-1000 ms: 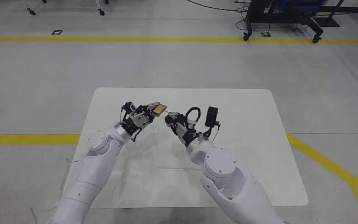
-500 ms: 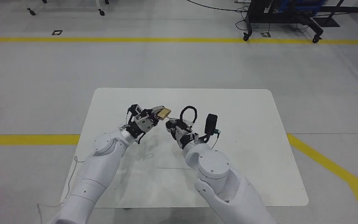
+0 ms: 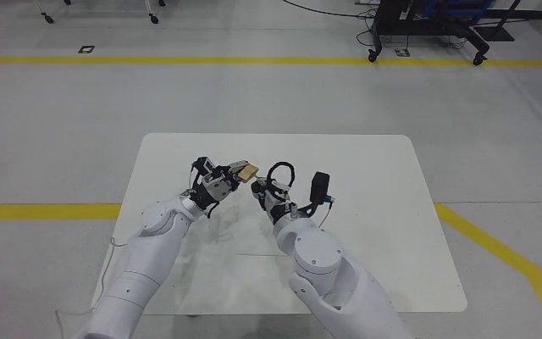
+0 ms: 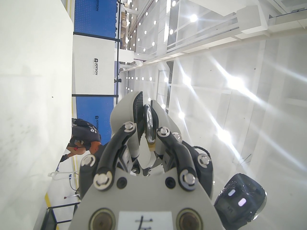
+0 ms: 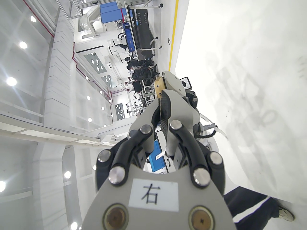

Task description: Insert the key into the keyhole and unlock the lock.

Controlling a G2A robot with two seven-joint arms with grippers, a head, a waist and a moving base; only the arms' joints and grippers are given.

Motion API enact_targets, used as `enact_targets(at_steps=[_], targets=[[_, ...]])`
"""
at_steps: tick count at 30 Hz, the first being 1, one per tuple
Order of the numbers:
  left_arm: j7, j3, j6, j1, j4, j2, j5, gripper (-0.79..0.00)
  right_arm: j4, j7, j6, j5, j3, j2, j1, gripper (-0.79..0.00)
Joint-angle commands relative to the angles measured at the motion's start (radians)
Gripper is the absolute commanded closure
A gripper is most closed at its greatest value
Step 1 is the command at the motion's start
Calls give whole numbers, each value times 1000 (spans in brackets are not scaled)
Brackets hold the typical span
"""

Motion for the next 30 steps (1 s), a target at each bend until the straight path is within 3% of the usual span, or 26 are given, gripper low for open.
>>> enact_targets(at_steps=[1, 9, 30], targets=[[-1, 0, 0, 1, -4, -1, 6, 0, 3, -4, 5, -6, -3, -4, 2, 0], [6, -5, -2, 6, -17, -3, 19, 0, 16, -36, 10, -46, -12, -19, 6, 0], [163, -26, 59, 56, -126, -5, 65, 0, 81, -109, -25, -199, -52, -65, 17, 0]])
